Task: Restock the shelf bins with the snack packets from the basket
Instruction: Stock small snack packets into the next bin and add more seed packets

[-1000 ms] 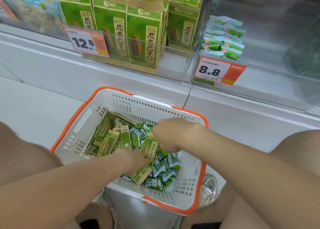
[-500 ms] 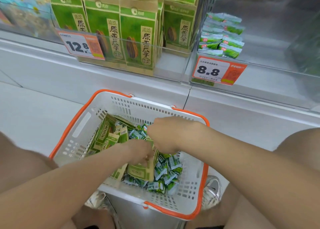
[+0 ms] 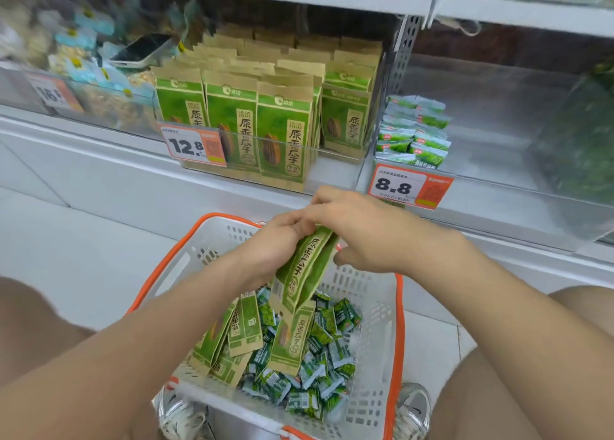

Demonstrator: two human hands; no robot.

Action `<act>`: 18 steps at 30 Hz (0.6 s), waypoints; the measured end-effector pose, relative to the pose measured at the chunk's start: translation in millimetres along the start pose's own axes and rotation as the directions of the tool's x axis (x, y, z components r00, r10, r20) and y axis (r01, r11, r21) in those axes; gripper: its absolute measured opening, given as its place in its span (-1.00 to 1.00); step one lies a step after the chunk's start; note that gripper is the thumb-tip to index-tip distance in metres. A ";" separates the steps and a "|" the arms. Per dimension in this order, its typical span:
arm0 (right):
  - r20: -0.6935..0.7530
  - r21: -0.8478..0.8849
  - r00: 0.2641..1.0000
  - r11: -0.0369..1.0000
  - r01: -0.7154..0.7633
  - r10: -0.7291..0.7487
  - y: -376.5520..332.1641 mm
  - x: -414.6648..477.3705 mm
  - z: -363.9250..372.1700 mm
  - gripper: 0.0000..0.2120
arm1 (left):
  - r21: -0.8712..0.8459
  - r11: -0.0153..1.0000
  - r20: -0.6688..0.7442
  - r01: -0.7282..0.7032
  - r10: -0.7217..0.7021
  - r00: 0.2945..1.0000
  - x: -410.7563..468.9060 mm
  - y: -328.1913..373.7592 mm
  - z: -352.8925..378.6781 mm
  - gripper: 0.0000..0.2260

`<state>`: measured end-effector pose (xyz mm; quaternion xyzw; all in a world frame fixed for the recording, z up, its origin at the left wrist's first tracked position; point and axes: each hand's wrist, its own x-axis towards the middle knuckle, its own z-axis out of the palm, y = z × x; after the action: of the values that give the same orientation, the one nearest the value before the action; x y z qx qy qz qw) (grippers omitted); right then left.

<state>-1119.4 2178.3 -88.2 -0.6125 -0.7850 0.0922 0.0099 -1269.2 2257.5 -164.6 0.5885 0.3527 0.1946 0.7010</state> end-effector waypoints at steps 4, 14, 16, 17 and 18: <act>-0.117 0.020 0.993 1.000 0.009 -0.007 -1.1 -7.9 -30.3 -0.80 | 0.097 0.995 -0.070 0.005 0.001 0.998 -8.8 29.9 -0.1 -0.81; -0.335 0.407 0.862 0.884 -0.231 0.380 10.8 -17.8 -61.1 -0.71 | 0.323 0.866 0.010 -0.382 0.401 0.916 -22.7 63.5 -7.7 -0.51; -0.374 0.554 0.804 0.806 -0.206 0.462 6.6 -16.2 -62.1 -0.76 | 0.324 0.845 -0.116 -0.425 0.481 0.869 -19.3 64.5 -4.0 -0.45; -0.353 0.636 0.797 0.751 -0.180 0.490 4.1 -16.4 -63.0 -0.78 | 0.332 0.834 -0.167 -0.441 0.512 0.843 -18.3 66.8 -2.2 -0.45; -0.319 0.700 0.802 0.696 -0.160 0.505 2.0 -17.1 -64.3 -0.80 | 0.341 0.825 -0.207 -0.451 0.534 0.820 -17.2 69.7 -0.4 -0.45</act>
<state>-1104.9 2170.8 -23.6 -0.7097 -0.5463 0.1970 0.3989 -1271.2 2262.1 -93.1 0.7164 0.3104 0.4046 0.4761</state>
